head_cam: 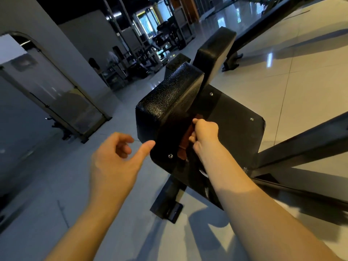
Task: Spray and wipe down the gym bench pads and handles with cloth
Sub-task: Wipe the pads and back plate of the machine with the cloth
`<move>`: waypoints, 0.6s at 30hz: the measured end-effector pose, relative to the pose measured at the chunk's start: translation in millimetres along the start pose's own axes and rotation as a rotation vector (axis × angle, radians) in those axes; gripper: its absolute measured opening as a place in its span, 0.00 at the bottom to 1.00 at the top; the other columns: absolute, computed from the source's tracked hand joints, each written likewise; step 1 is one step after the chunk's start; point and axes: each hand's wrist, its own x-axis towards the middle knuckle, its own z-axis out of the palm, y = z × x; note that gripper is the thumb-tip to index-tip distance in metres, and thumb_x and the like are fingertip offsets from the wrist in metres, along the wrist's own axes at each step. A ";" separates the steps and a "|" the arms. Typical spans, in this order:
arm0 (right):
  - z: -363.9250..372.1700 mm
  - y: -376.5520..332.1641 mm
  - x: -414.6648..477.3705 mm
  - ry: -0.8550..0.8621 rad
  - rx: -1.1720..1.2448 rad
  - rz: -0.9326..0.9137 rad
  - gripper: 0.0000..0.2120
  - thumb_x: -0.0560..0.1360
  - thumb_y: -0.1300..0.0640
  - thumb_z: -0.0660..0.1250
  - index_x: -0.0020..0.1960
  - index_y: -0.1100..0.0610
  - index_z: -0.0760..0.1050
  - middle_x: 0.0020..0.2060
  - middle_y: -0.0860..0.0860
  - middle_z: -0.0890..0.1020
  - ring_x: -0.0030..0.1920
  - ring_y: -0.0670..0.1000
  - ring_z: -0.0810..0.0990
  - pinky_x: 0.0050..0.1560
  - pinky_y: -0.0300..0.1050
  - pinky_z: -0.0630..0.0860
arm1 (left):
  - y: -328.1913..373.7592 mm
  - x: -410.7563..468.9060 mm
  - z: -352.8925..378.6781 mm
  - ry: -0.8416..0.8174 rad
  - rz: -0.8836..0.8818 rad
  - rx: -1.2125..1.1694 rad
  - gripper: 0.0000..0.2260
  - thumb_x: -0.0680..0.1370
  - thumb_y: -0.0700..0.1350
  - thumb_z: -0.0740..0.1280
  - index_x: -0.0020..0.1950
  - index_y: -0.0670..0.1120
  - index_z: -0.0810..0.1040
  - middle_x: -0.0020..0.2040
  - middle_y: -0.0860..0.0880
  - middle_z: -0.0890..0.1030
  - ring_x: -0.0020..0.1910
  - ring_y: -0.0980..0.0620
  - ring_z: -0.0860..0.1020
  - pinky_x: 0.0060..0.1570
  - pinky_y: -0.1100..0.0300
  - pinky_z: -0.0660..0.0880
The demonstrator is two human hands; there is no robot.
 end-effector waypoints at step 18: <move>-7.5 -49.4 -8.1 0.102 0.161 -0.078 0.07 0.80 0.65 0.65 0.54 0.59 0.80 0.44 0.53 0.81 0.39 0.51 0.79 0.36 0.45 0.76 | 7.4 10.1 12.6 -0.087 0.068 -0.194 0.29 0.72 0.63 0.71 0.71 0.66 0.67 0.62 0.67 0.76 0.62 0.60 0.76 0.57 0.66 0.71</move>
